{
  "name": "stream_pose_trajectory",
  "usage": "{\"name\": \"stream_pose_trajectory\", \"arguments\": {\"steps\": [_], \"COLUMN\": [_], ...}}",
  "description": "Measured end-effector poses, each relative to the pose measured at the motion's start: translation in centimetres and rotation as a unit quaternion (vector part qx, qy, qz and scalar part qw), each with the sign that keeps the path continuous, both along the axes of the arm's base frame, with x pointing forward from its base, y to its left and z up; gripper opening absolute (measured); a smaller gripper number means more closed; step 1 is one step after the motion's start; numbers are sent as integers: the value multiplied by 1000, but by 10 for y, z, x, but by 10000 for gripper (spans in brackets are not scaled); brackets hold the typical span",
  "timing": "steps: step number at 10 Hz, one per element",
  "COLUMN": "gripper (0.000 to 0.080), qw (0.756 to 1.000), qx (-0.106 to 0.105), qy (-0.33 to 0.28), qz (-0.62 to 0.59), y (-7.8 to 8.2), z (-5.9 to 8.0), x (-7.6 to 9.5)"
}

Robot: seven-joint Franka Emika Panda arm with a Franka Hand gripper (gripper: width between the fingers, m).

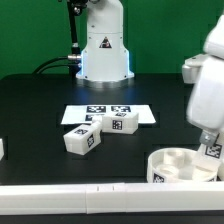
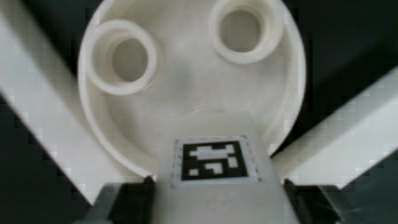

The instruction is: Assemble stool

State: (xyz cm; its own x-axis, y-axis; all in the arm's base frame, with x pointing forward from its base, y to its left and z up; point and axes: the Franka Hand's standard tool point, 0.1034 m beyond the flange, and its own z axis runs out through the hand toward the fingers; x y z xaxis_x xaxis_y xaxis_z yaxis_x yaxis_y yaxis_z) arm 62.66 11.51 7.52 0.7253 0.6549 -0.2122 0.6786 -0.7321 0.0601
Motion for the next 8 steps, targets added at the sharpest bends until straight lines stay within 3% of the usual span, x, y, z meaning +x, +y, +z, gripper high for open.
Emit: {"name": "stream_pose_trajectory", "arguments": {"steps": [2,6,8], "gripper": [337,337,337], "qw": [990,963,884], "qx": [3,-9,-2], "qy": [9,-14,-59], "qz": [-139,-270,-464], "y": [-2,-1,-1], "z": [0,0,-1], "x": [0,2,3]}}
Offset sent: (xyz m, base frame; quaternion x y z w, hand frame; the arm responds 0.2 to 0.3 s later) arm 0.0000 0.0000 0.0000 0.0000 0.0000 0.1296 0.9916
